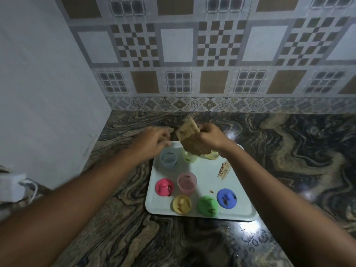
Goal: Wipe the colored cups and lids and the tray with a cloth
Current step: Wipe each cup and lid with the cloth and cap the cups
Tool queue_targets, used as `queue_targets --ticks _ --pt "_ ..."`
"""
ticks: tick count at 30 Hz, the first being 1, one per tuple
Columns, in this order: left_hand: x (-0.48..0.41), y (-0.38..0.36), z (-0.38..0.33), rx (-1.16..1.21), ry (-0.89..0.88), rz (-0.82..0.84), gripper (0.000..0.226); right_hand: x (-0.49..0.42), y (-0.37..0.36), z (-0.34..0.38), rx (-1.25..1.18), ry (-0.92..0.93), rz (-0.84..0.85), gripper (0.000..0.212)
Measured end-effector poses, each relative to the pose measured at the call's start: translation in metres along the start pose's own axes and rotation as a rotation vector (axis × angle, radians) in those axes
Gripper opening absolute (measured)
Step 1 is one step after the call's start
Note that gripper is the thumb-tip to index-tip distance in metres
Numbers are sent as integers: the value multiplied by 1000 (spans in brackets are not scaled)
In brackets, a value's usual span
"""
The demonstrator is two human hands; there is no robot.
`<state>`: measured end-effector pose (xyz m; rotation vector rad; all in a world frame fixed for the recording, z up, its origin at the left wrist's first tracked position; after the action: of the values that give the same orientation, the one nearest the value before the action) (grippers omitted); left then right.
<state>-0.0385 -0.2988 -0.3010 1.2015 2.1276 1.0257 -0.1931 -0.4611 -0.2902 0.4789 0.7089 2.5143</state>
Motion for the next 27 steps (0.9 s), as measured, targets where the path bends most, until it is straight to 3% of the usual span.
queue_targets --ticks 2,4,8,14,18,23,27 --pt "13 -21 17 -215 6 233 35 6 1 -4 -138 -77 -16 10" --pt "23 -38 28 -294 -20 325 31 9 -2 -9 -144 -103 -34 12" --pt "26 -47 42 -253 -47 256 22 9 -14 -20 -165 -125 -81 28" --pt "26 -34 37 -169 -92 111 12 16 -22 -26 -292 -152 -21 18" --pt "22 2 8 11 -104 140 8 23 -17 -22 -343 -7 -192 23" --pt "27 59 -40 197 -59 140 10 30 -13 -8 -40 185 -403 16" --pt "29 86 -80 277 -95 58 9 52 -20 24 -204 290 -346 28"
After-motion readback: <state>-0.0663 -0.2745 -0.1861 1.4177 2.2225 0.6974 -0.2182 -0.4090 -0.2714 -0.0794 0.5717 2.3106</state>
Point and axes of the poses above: each hand's wrist, its own x-axis away from the middle knuckle, its own y-axis out of the back of the hand, z = x × y, the point moved 3 cm from there along -x, towards the middle knuckle, and after that the axes turned 12 degrees about x, right-handed, at the moved point
